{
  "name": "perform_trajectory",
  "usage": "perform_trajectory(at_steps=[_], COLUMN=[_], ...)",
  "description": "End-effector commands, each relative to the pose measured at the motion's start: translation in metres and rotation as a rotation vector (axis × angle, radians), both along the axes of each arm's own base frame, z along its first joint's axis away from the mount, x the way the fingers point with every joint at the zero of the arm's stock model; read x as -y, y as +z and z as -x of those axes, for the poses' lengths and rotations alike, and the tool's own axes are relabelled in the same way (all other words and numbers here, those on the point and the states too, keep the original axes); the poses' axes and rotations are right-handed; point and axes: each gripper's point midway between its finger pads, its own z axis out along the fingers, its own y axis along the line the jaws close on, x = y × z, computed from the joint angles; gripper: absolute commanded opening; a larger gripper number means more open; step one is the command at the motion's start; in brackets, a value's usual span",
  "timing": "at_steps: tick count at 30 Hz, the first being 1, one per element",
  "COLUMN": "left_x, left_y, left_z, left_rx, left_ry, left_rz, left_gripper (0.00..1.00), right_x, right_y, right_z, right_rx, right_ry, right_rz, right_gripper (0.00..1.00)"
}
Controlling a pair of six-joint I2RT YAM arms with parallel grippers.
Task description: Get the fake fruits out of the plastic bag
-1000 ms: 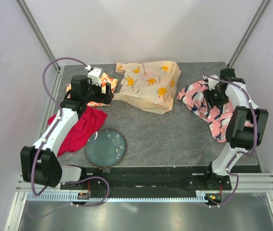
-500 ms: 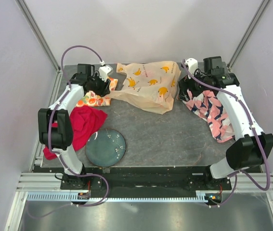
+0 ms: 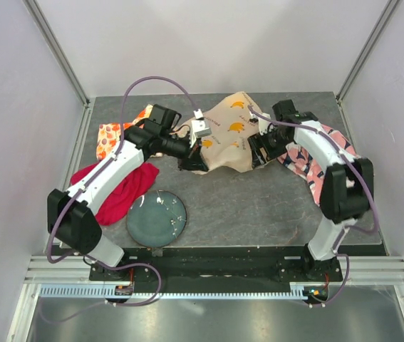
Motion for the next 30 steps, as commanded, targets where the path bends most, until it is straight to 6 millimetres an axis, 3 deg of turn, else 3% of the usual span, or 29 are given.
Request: perform_trajectory(at_steps=[1,2,3,4,5,6,7,8,9,10,12,14,15,16,17,18,19,20,22,23,24,27,30], left_x=[0.032,0.032,0.03,0.027,0.02,0.009,0.001,-0.011,-0.028,-0.038,-0.063,-0.08,-0.084,-0.085,-0.086,-0.084,-0.083,-0.085,-0.085,-0.089,-0.09,-0.095,-0.094], left_y=[0.061,0.073,0.077,0.081,0.086,0.086,0.086,0.081,0.076,0.066,0.048,0.021,0.017,0.009,-0.003,-0.005,-0.011,-0.015,-0.026,-0.029,-0.043,-0.055,-0.074], left_z=[0.02,0.007,-0.003,-0.011,-0.025,-0.039,-0.049,-0.062,-0.075,-0.083,-0.102,-0.118,-0.125,-0.128,-0.134,-0.139,-0.142,-0.148,-0.164,-0.171,-0.177,-0.192,-0.197], left_rx=[-0.065,-0.04,-0.019,0.008,0.063,0.089,0.108,0.12,0.121,0.117,0.158,0.201,0.218,0.225,0.233,0.246,0.25,0.273,0.309,0.34,0.336,0.386,0.37], left_ry=[-0.044,0.015,0.053,0.084,0.14,0.198,0.243,0.306,0.37,0.408,0.494,0.539,0.561,0.566,0.552,0.55,0.546,0.55,0.559,0.554,0.54,0.501,0.447], left_rz=[0.141,0.13,0.12,0.111,0.092,0.075,0.061,0.026,0.006,-0.024,-0.113,-0.225,-0.243,-0.259,-0.289,-0.294,-0.308,-0.331,-0.36,-0.393,-0.426,-0.501,-0.54], left_gripper=[0.3,0.66,0.79,0.86,0.92,0.94,0.95,0.95,0.96,0.98,0.99,0.99,0.99,0.99,0.99,0.99,0.99,0.99,0.99,0.99,0.99,0.98,0.95], right_x=[0.008,0.007,0.008,0.009,0.006,0.008,0.009,0.012,0.012,0.014,0.014,0.014,0.009,0.011,0.009,0.004,0.004,0.001,-0.012,-0.018,-0.028,-0.06,-0.074], right_y=[-0.032,-0.02,-0.039,-0.043,-0.025,-0.046,-0.047,-0.027,-0.043,-0.022,-0.015,-0.007,0.022,0.014,0.055,0.067,0.06,0.097,0.103,0.129,0.134,0.129,0.095], right_z=[-0.059,-0.085,-0.099,-0.113,-0.141,-0.154,-0.171,-0.198,-0.211,-0.231,-0.238,-0.226,-0.215,-0.195,-0.181,-0.166,-0.146,-0.128,-0.091,-0.073,-0.056,-0.007,0.014], right_rx=[0.028,0.087,0.071,0.089,0.167,0.153,0.195,0.284,0.285,0.36,0.389,0.378,0.411,0.36,0.412,0.408,0.36,0.395,0.327,0.352,0.315,0.202,0.103], right_ry=[-0.109,-0.121,-0.12,-0.12,-0.122,-0.126,-0.112,-0.125,-0.111,-0.102,-0.075,-0.024,-0.005,-0.001,-0.013,-0.008,-0.015,-0.06,-0.047,-0.042,-0.038,0.032,0.041], right_rz=[0.086,0.091,0.117,0.133,0.133,0.159,0.182,0.196,0.208,0.201,0.186,0.169,0.138,0.133,0.099,0.057,0.036,-0.019,-0.128,-0.184,-0.244,-0.35,-0.318], right_gripper=[0.8,0.8,0.8,0.8,0.8,0.8,0.79,0.79,0.79,0.8,0.8,0.82,0.82,0.83,0.84,0.84,0.86,0.86,0.88,0.93,0.94,0.97,0.97])
